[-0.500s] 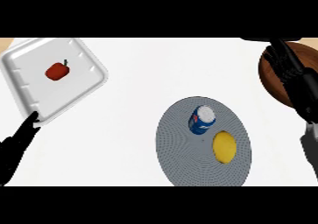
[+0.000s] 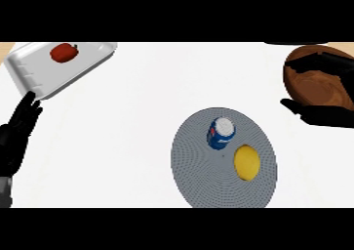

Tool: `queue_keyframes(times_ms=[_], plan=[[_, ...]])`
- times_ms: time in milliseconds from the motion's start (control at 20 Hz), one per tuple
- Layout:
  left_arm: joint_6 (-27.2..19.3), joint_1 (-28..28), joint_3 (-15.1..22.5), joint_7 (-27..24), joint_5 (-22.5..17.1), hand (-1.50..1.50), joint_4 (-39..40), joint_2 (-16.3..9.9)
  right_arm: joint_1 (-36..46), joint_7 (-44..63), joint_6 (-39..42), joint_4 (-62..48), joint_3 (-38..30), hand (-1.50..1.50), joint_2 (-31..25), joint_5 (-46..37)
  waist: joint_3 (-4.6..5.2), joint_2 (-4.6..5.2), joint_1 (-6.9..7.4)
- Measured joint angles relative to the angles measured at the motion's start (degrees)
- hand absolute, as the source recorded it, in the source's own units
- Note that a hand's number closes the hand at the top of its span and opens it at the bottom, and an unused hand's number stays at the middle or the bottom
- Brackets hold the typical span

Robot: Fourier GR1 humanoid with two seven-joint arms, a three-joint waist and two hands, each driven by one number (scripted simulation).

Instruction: Pick the can from the placemat and place it in the bowl

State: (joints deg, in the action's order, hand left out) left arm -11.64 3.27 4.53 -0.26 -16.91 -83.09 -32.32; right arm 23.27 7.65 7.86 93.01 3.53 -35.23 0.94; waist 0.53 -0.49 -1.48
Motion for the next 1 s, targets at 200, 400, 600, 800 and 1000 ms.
queue_keyframes(times_ms=[200, 400, 600, 800, 1000], plan=[[-2.3, 0.2, -0.2, 0.9, 0.6, 0.00, -2.3, 1.4, -10.9, 1.9, -8.3, 8.8, 2.6, -1.50, 1.9, -8.4, -0.34, -0.16, -0.64], [-3.5, 2.4, 0.2, 2.8, 2.0, 0.00, -3.3, 2.7, -21.3, 2.9, -11.0, 19.1, 5.6, -1.50, 2.4, -14.9, -0.46, 0.06, -0.22], [-2.6, 4.2, -0.3, 3.3, 3.8, 0.00, -2.1, 4.4, -24.3, 8.2, -9.3, 25.3, 4.3, -1.50, 2.7, -17.2, -0.50, 0.29, 0.56], [-2.1, 4.1, -0.7, 4.5, 5.1, 0.00, -3.5, 5.5, -19.6, 15.3, -4.7, 27.1, 1.7, -1.50, 2.5, -15.7, -0.50, 0.40, 1.24], [-1.3, 4.9, -1.5, 5.3, 5.7, 0.00, -3.8, 5.8, -9.0, 24.4, 0.3, 25.7, 1.3, -1.50, 1.7, -13.8, -0.48, 0.48, 1.84]])
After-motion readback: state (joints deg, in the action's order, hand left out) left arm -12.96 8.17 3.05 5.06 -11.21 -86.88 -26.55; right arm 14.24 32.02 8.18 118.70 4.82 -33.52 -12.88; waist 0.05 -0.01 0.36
